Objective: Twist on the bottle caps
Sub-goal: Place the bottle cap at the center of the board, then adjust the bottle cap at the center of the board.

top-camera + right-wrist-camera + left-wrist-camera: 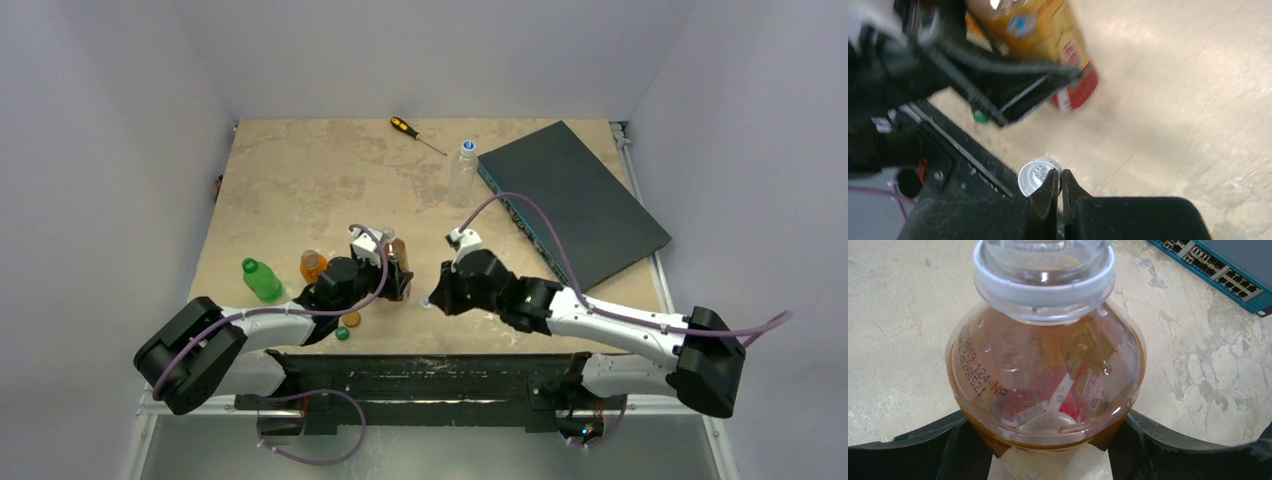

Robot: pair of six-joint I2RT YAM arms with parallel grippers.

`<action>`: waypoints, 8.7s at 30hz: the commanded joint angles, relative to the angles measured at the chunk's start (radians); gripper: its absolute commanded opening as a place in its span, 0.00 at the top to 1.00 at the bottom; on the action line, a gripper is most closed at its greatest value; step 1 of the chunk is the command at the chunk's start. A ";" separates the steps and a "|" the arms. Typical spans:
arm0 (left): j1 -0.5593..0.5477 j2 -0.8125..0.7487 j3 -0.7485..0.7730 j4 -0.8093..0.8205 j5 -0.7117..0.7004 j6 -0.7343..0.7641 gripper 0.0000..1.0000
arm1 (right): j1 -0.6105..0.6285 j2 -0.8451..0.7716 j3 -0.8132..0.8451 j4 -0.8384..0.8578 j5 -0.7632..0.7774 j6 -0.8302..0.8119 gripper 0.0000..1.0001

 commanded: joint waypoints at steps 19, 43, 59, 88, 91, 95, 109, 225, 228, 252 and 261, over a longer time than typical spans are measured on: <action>-0.005 -0.139 0.032 -0.022 0.065 0.065 0.02 | -0.576 0.159 -0.094 0.531 -0.847 0.113 1.00; -0.005 -0.279 0.382 -0.394 0.236 0.260 0.01 | -0.715 0.157 -0.026 0.750 -1.094 0.407 1.00; 0.046 -0.208 0.528 -0.170 0.805 0.378 0.14 | -0.738 0.325 -0.029 2.014 -1.170 1.418 1.00; -0.021 -0.106 0.450 0.180 0.635 0.266 0.41 | -0.736 0.312 -0.051 1.892 -1.118 1.335 1.00; -0.024 -0.108 0.447 0.199 0.613 0.258 0.43 | -0.737 0.310 -0.058 1.881 -1.115 1.326 1.00; -0.025 -0.103 0.451 0.202 0.612 0.254 0.46 | -0.737 0.312 -0.062 1.880 -1.110 1.325 1.00; -0.033 -0.072 0.468 0.191 0.622 0.230 0.68 | -0.737 0.283 -0.096 1.773 -1.099 1.237 1.00; -0.087 0.280 0.834 -0.663 0.237 0.020 0.20 | -0.367 0.225 0.024 -0.285 0.298 0.147 0.66; -0.087 0.280 0.822 -0.659 0.241 0.014 0.20 | -0.408 0.221 -0.014 -0.250 0.257 0.142 0.71; -0.044 0.288 0.694 -0.299 0.447 -0.308 0.26 | -0.836 0.004 -0.283 0.652 -0.806 0.309 1.00; 0.044 0.187 0.676 -0.100 0.707 -0.213 0.17 | -0.877 0.088 -0.374 1.370 -1.067 0.763 1.00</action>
